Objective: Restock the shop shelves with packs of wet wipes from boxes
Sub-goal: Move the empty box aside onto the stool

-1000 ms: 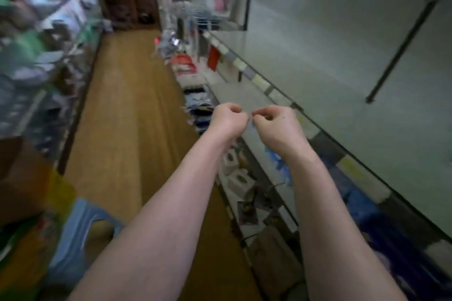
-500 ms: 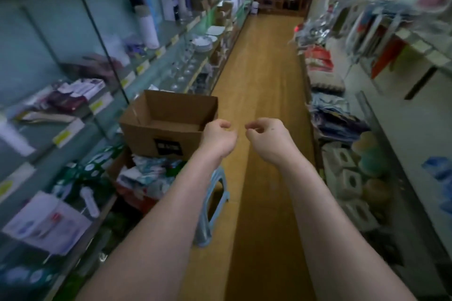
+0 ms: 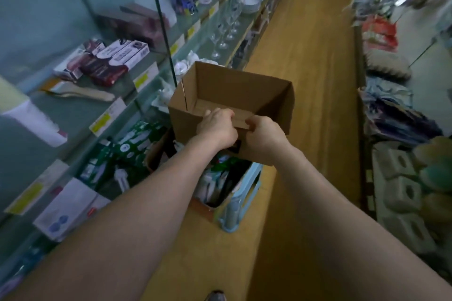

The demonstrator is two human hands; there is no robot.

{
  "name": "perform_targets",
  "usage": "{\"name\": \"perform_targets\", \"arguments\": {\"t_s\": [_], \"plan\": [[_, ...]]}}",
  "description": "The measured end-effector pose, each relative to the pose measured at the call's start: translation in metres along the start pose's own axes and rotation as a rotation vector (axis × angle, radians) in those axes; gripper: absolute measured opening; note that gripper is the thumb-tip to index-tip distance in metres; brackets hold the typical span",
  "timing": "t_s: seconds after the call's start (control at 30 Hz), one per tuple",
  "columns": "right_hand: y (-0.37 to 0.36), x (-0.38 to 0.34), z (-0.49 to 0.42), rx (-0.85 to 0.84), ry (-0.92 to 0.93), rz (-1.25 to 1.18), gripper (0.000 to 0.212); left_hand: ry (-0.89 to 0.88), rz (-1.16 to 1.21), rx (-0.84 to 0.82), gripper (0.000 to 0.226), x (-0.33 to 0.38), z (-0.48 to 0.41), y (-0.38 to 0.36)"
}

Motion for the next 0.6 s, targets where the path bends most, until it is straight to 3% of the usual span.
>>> {"name": "perform_targets", "arguments": {"t_s": [0.2,0.6], "plan": [[-0.035,0.033,-0.026,-0.112,-0.091,0.151,0.020,0.008,-0.223,-0.055,0.030,-0.019,-0.023,-0.025],[0.026,0.094,0.066,0.067,-0.156,0.177,0.015,-0.172,-0.253,0.042,0.024,0.054,0.060,-0.061]]}}
Point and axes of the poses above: each hand's wrist, its own z-axis away from the middle knuckle, its own y-axis out of the back of the hand, x = y × z, the point moved 3 cm from there along -z, towards the middle knuckle, and after that the axes turned 10 degrees about y, right-handed, at the moved point
